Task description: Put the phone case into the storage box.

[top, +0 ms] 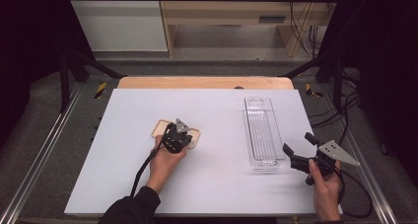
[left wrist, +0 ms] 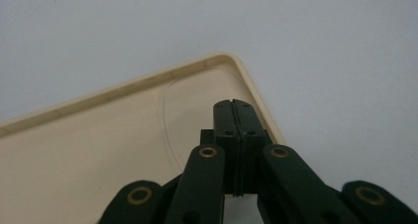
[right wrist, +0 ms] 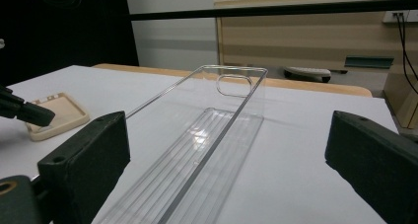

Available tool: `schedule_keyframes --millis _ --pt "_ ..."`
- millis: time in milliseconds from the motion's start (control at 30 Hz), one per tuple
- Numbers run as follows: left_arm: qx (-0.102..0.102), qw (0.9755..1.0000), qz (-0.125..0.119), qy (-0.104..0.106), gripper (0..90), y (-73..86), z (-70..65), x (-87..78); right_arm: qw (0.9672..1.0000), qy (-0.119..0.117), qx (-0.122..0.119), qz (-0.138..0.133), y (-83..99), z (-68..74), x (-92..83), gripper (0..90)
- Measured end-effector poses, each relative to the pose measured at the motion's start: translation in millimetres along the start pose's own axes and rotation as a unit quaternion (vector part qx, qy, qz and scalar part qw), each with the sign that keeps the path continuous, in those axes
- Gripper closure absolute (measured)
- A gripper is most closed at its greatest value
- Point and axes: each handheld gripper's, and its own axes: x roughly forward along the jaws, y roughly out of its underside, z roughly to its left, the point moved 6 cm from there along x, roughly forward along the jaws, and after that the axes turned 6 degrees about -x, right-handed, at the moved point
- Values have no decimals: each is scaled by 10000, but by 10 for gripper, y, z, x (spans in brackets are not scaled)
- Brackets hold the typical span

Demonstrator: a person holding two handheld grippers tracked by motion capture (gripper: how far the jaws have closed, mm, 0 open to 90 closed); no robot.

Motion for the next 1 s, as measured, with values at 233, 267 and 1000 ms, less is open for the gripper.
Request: schedule_keyframes --millis 233,267,1000 --pt "-129 9997 87 195 900 21 -65 26 10000 3 -2 5 3 -1 -2 36" --pt "-133 9996 119 235 900 25 -91 20 10000 6 9 7 6 -4 -3 36" --pt "172 9916 204 1269 900 432 -797 -306 10000 -1 47 30 18 4 -3 38"
